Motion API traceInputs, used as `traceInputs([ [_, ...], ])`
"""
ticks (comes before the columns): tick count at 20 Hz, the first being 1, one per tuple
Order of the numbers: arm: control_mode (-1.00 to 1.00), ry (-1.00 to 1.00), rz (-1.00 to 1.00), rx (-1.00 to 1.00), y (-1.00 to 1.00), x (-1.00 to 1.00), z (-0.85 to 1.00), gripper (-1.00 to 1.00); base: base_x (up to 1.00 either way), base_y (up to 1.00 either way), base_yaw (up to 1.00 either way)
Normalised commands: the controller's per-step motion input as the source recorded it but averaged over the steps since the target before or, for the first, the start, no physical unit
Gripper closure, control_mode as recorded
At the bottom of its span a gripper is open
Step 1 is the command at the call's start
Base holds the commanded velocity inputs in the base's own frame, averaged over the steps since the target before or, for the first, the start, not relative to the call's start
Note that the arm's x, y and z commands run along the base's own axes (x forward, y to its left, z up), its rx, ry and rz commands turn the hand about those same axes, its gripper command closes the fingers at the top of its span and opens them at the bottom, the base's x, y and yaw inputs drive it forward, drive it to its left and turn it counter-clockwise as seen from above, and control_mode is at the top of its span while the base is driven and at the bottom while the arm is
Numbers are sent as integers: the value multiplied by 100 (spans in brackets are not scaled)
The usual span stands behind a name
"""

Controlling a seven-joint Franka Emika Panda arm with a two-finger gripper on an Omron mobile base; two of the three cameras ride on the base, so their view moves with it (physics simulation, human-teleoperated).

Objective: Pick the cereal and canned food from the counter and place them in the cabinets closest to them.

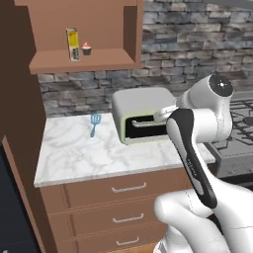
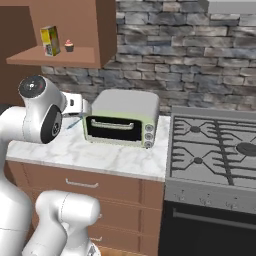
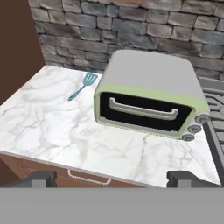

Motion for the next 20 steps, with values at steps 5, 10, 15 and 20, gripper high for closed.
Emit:
traceInputs([
  [5, 100, 0, 0, 0, 0, 0, 0, -100, 0, -58, 0],
  [10, 100, 0, 0, 0, 0, 0, 0, -100, 0, -62, 0],
  [15, 100, 0, 0, 0, 0, 0, 0, -100, 0, -54, 0],
  [20, 100, 0, 0, 0, 0, 0, 0, -100, 0, -56, 0],
])
